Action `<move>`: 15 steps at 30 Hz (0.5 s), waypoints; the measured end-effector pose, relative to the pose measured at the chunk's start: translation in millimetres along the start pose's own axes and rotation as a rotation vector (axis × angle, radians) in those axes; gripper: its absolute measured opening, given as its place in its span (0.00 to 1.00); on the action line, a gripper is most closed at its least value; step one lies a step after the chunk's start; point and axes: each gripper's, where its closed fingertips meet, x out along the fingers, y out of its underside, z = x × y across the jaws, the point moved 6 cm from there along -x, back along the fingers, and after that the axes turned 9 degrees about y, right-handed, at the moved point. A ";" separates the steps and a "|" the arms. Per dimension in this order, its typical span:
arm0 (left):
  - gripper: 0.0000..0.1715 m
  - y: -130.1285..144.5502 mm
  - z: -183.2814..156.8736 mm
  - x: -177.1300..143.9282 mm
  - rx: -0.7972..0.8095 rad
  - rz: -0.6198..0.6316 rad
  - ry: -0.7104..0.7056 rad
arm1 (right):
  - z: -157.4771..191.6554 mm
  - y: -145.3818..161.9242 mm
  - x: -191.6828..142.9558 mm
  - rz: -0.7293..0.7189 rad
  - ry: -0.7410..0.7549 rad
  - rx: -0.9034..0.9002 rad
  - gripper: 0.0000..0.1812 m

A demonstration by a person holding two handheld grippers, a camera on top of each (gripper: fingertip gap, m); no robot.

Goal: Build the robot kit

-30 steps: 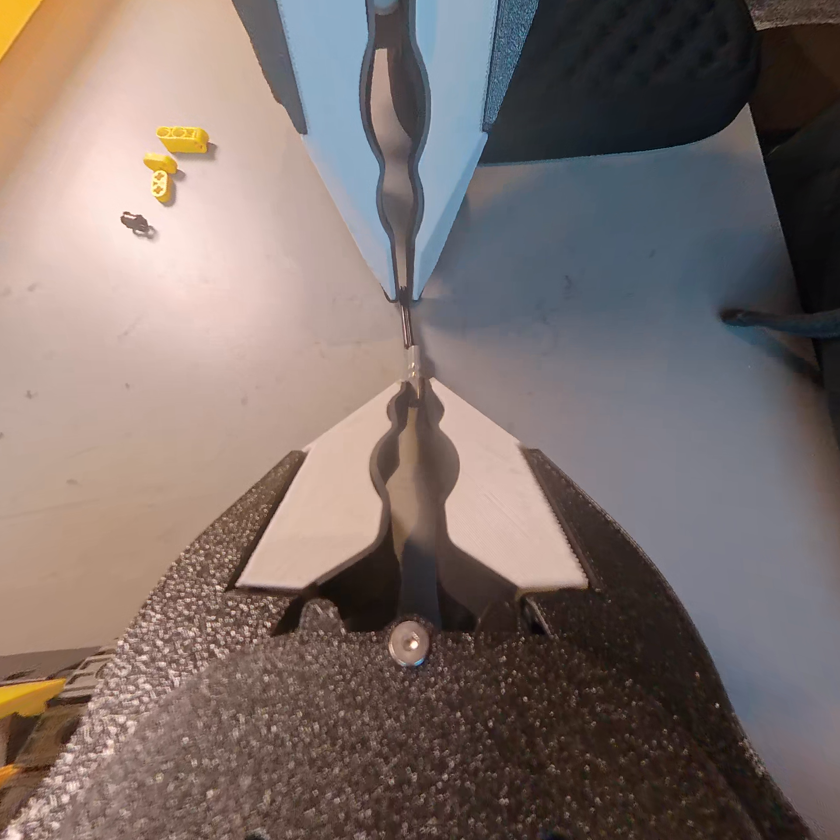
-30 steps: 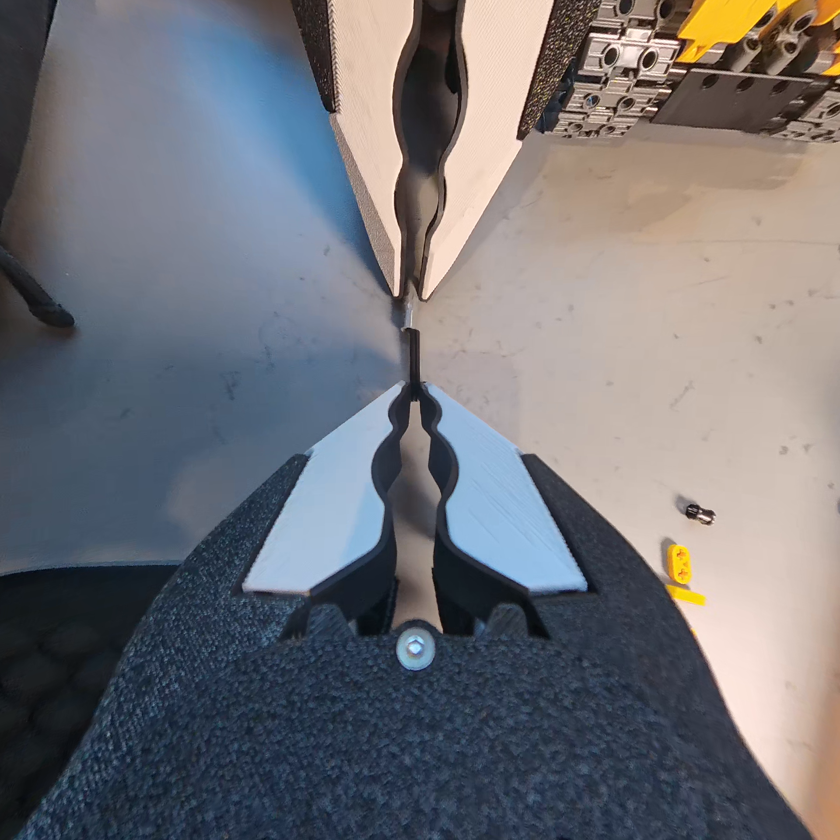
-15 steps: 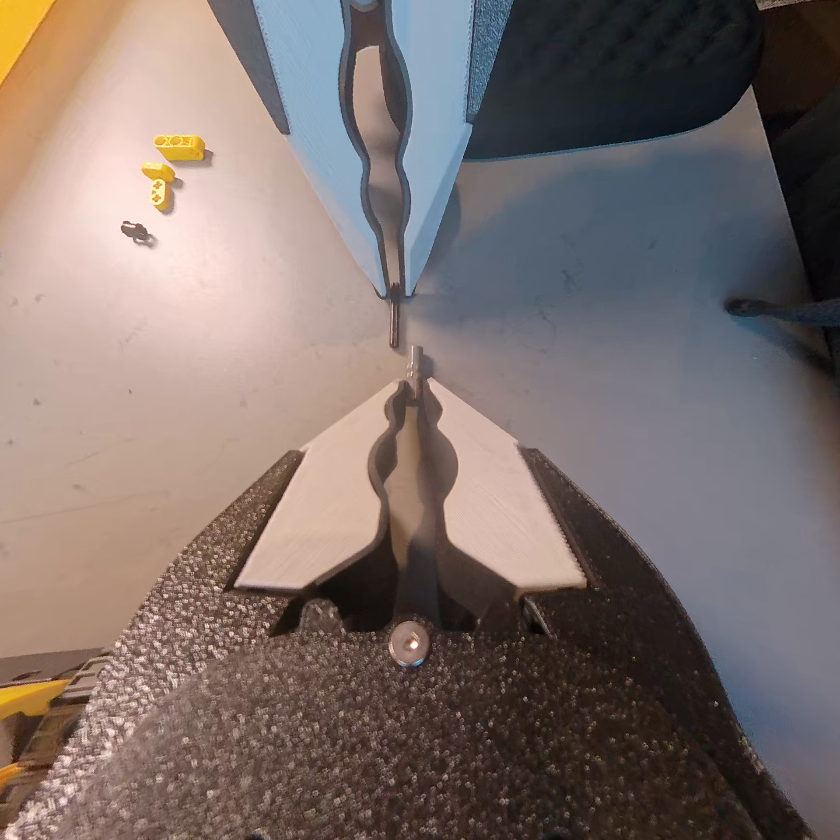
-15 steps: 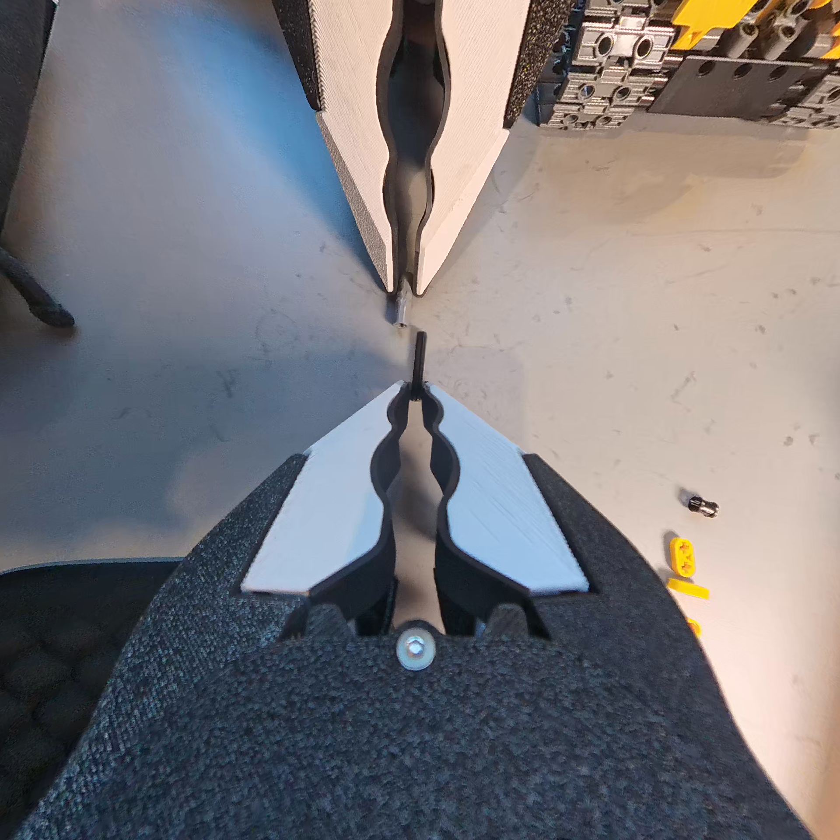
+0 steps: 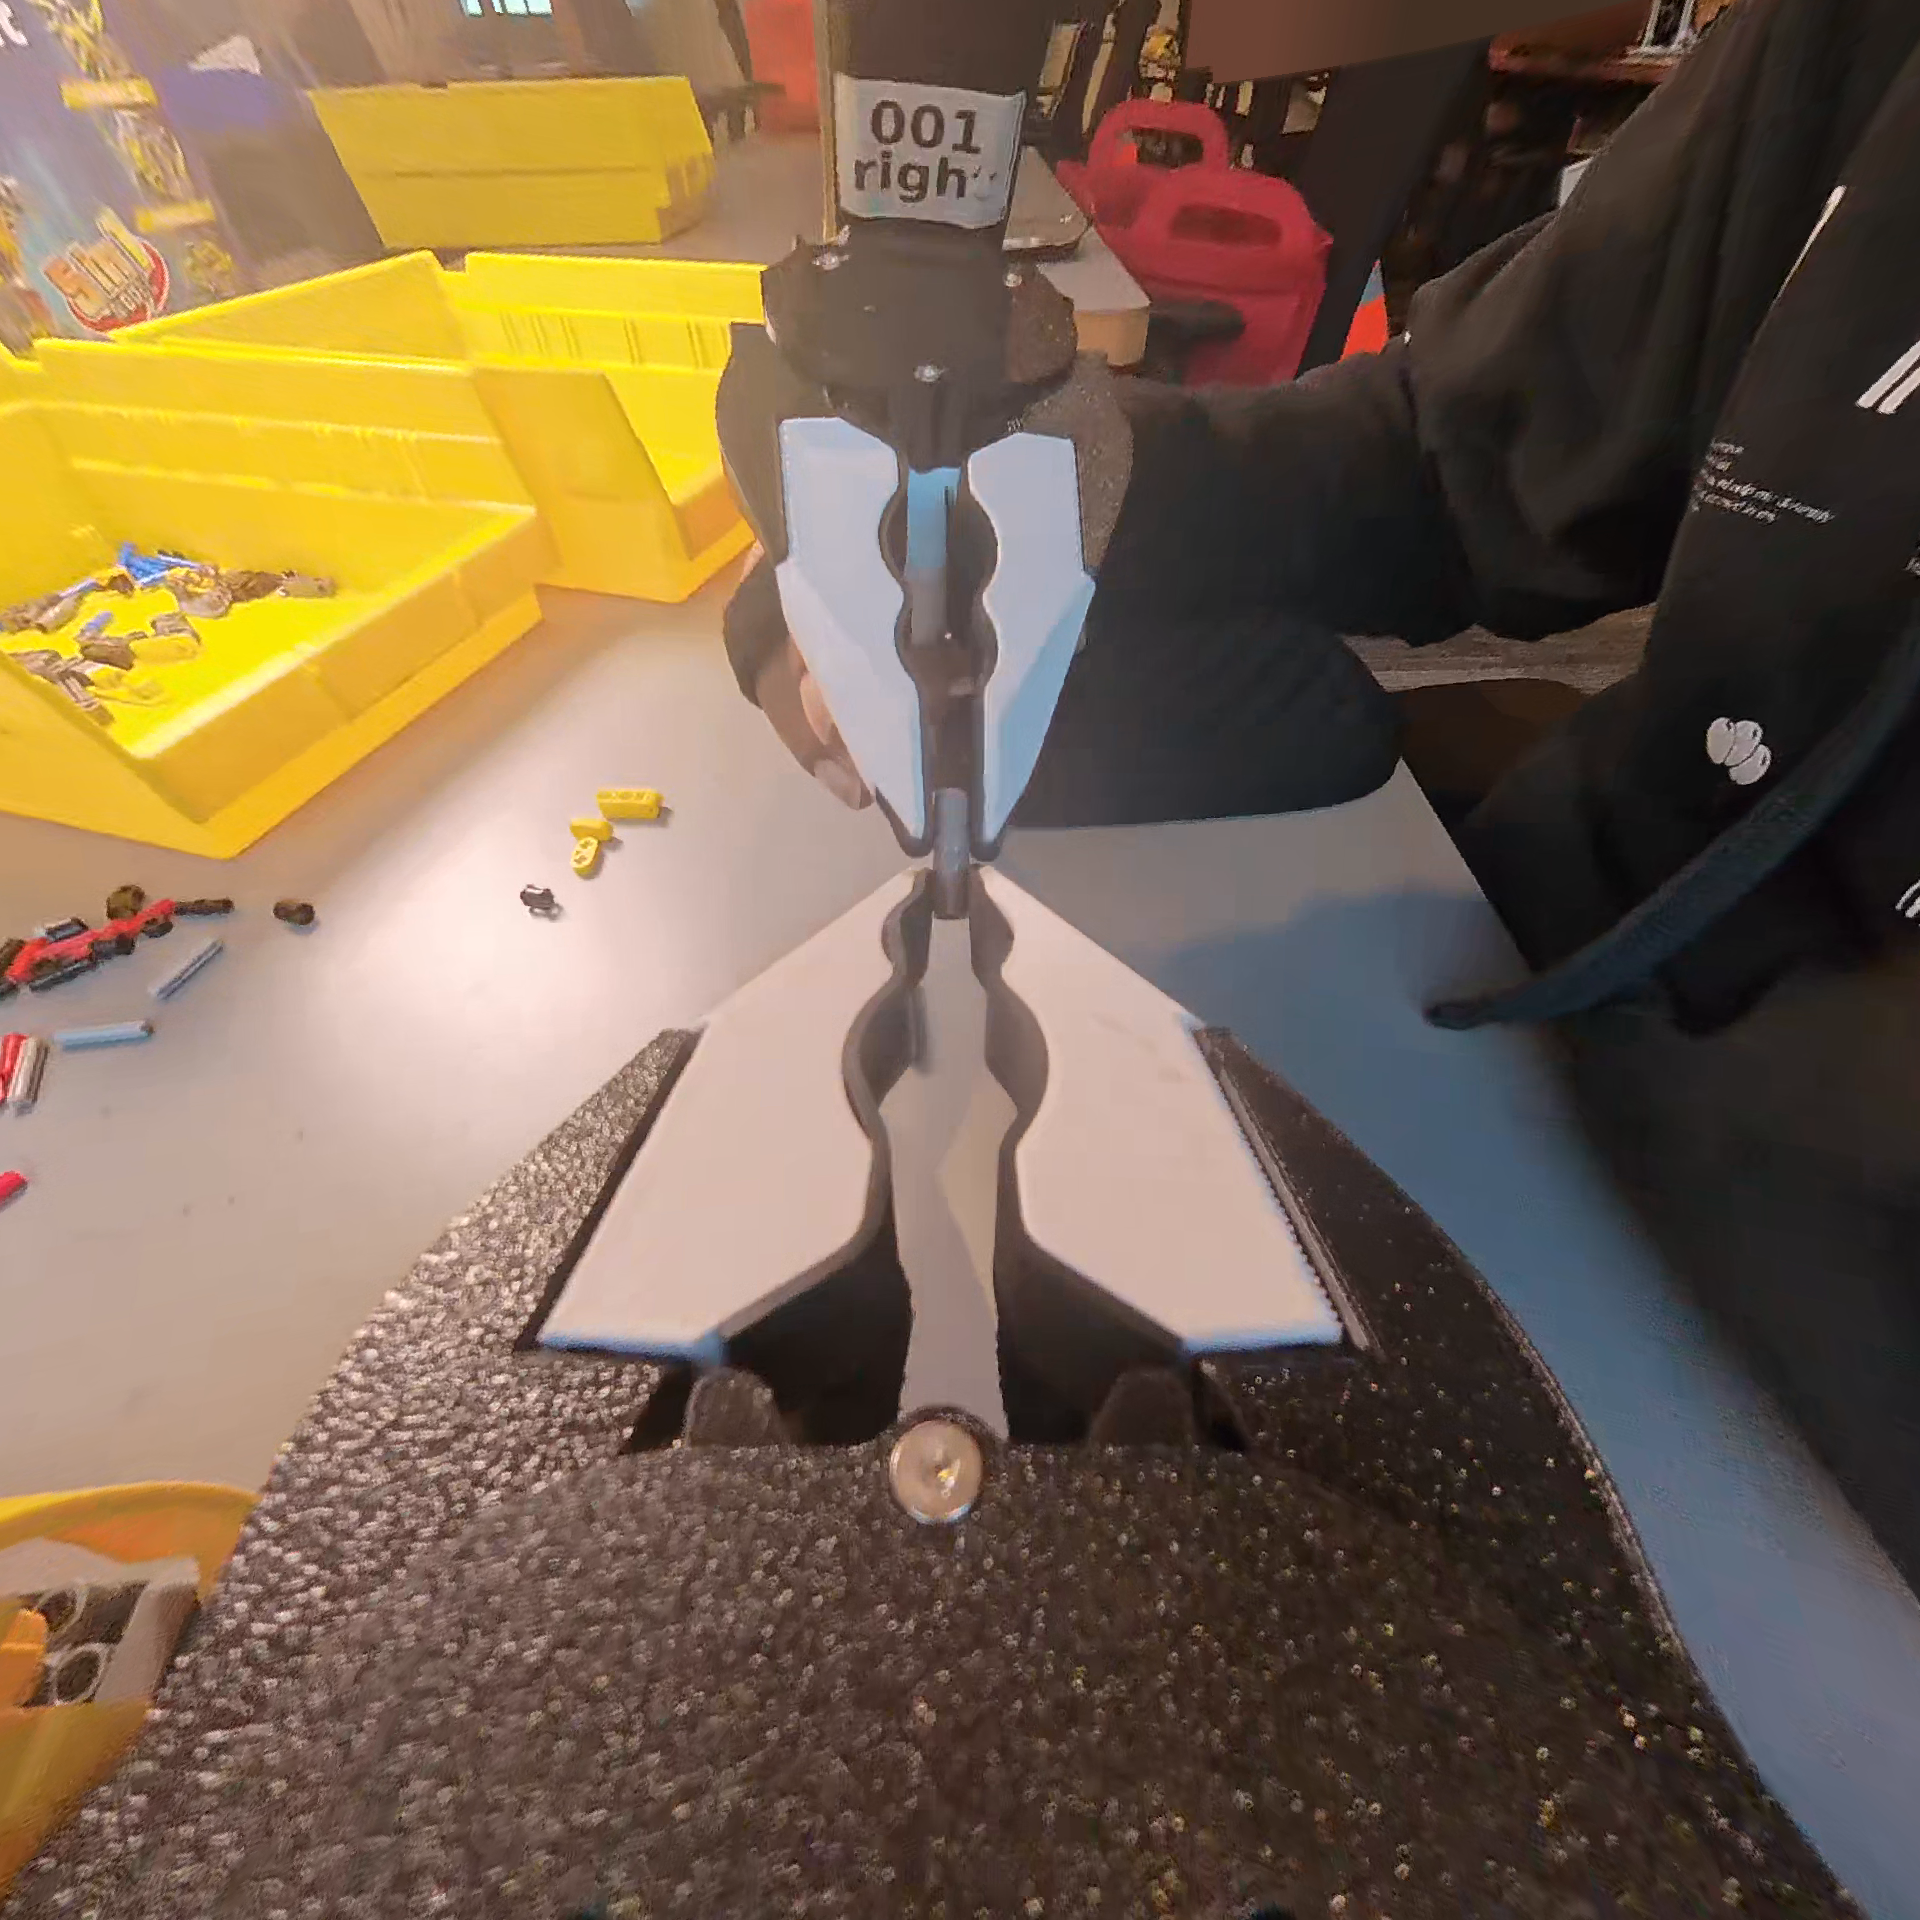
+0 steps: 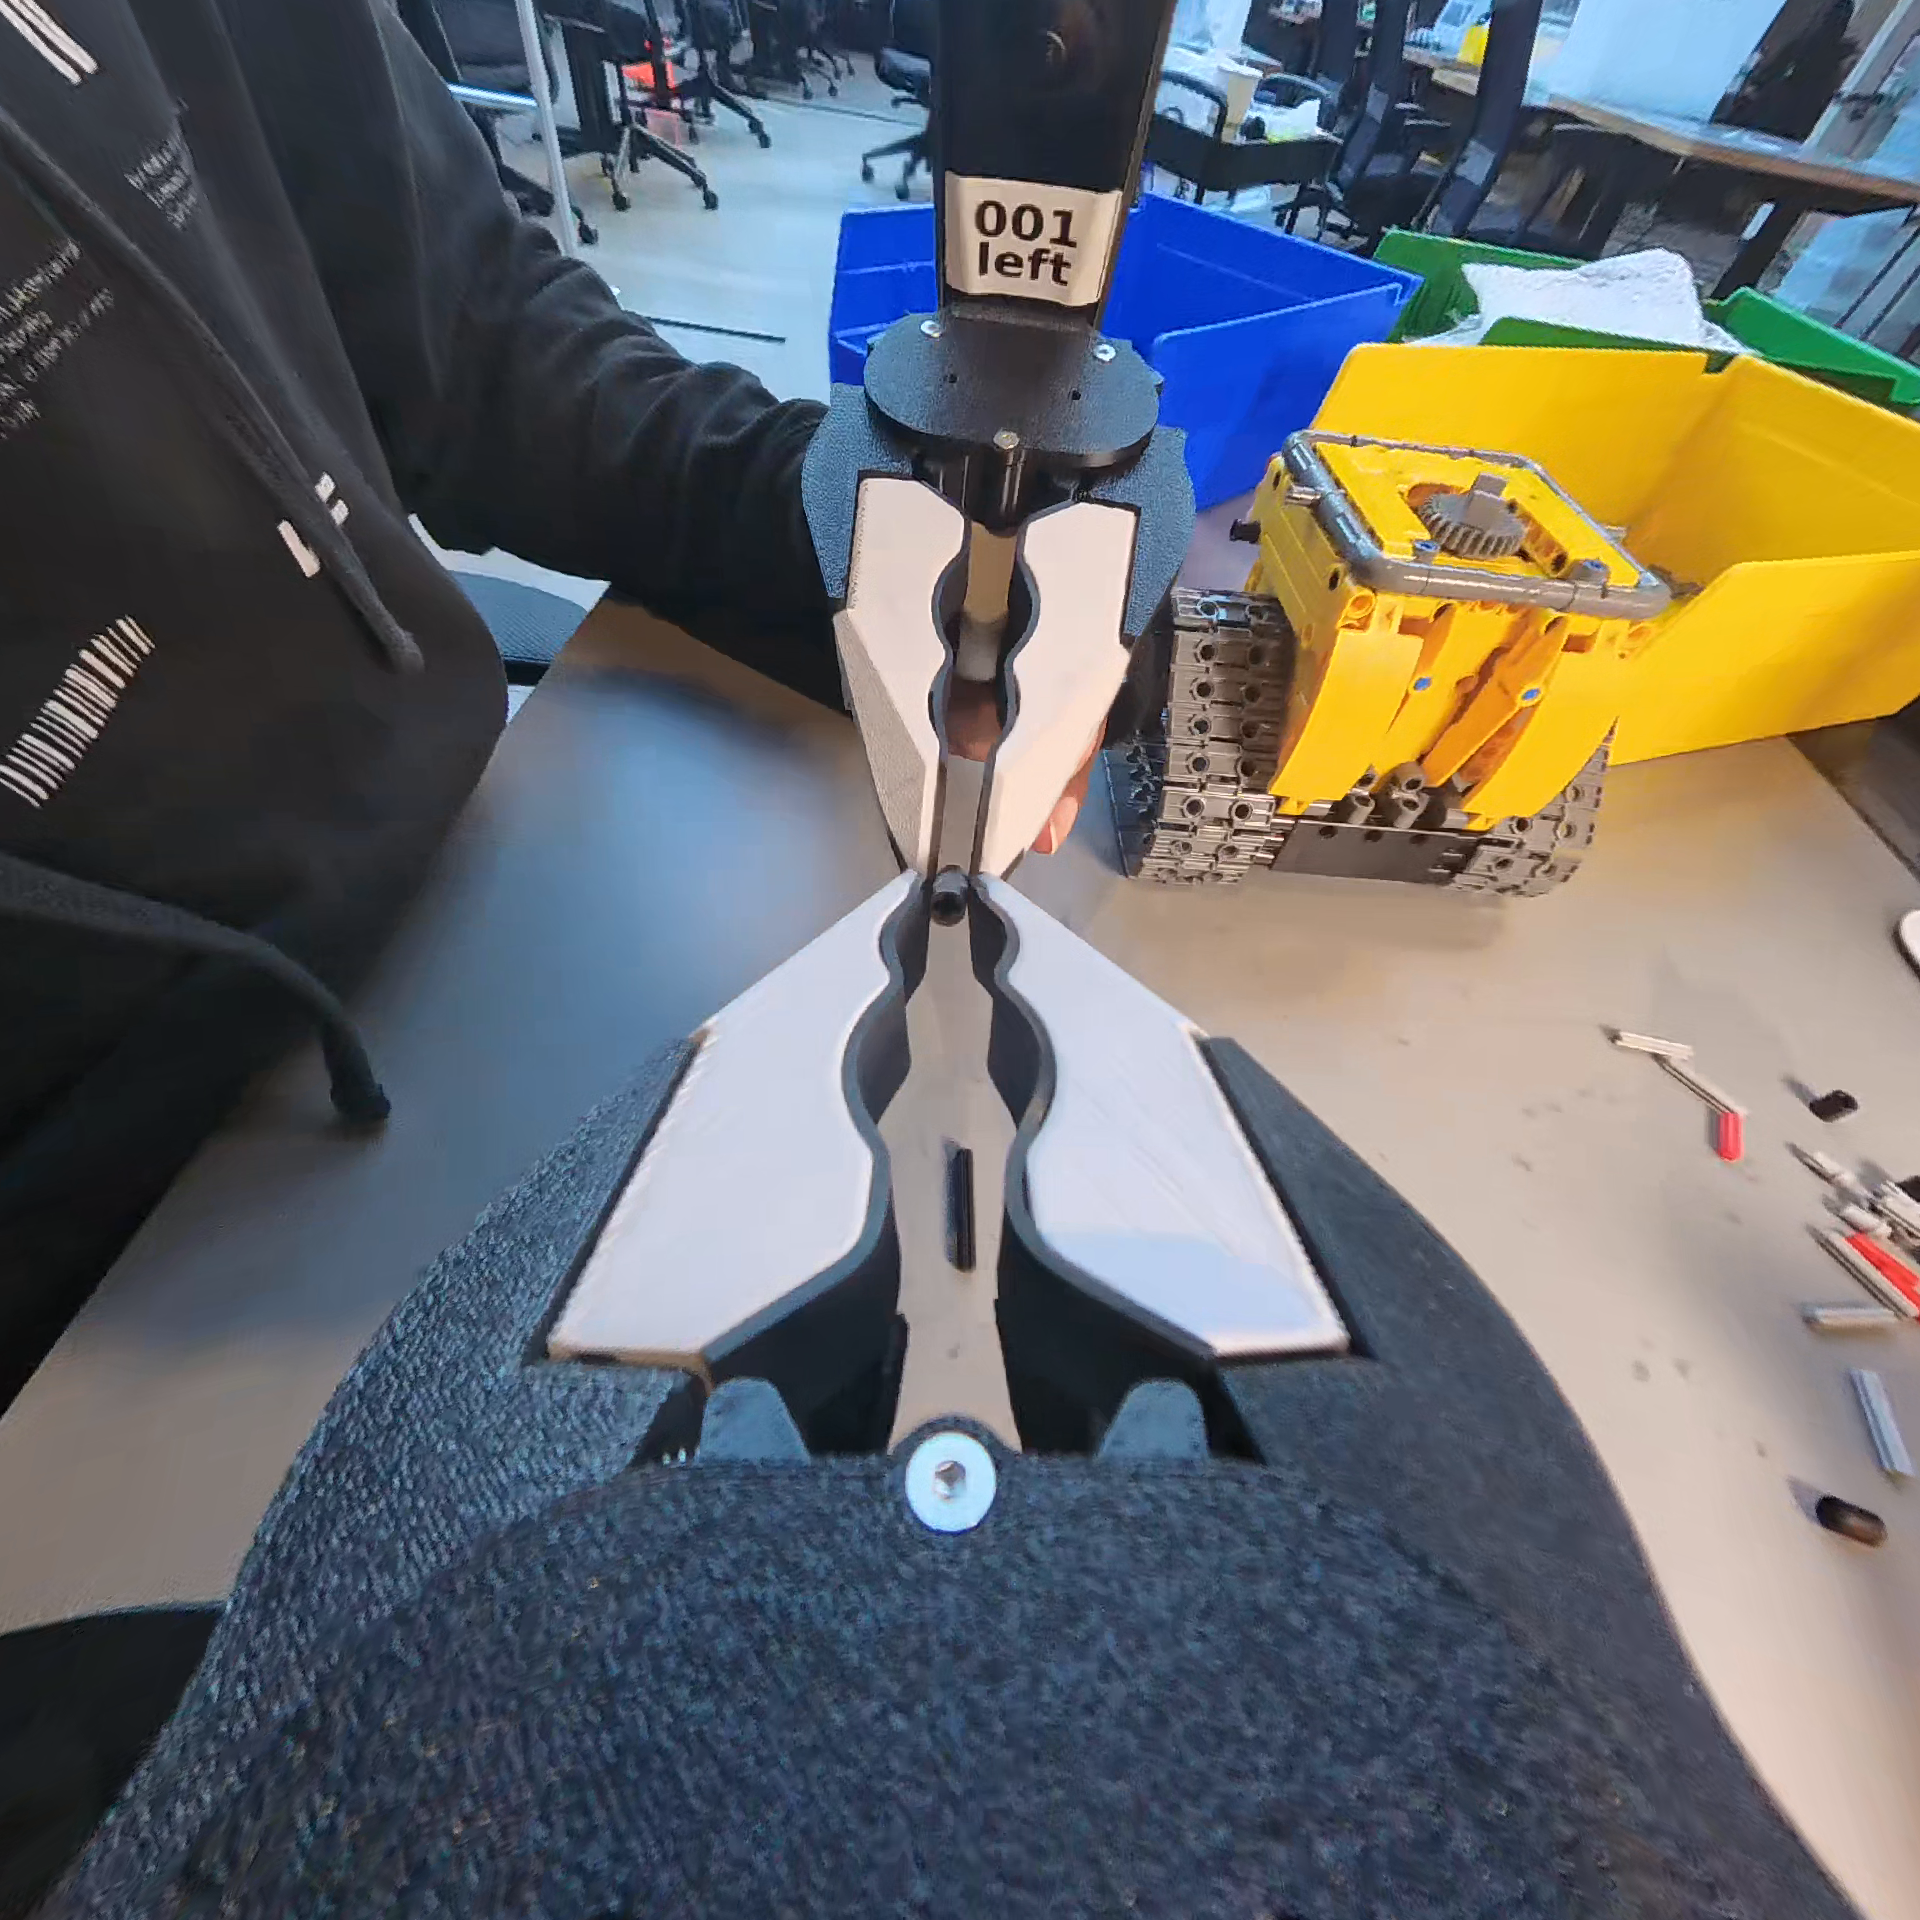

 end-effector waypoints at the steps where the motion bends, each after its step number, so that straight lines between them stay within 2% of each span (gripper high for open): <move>1: 0.03 -0.3 -0.3 -0.1 0.002 -0.004 -0.001 | -0.3 -0.3 -0.3 -0.003 -0.005 0.007 0.04; 5: 0.03 -2.6 -1.1 -1.8 0.018 -0.022 -0.009 | -2.3 1.0 -1.5 0.011 0.003 0.009 0.07; 11: 0.03 -5.4 -3.1 -4.0 0.030 -0.044 -0.013 | -0.4 -9.3 -3.4 -0.045 -0.008 0.010 0.04; 13: 0.03 -4.8 -3.5 -2.7 0.044 -0.023 -0.018 | -0.5 -10.9 -2.7 -0.010 -0.012 0.002 0.04; 15: 0.06 1.1 -3.6 0.3 0.061 0.044 -0.023 | 0.9 -8.9 -1.1 0.098 -0.052 0.003 0.04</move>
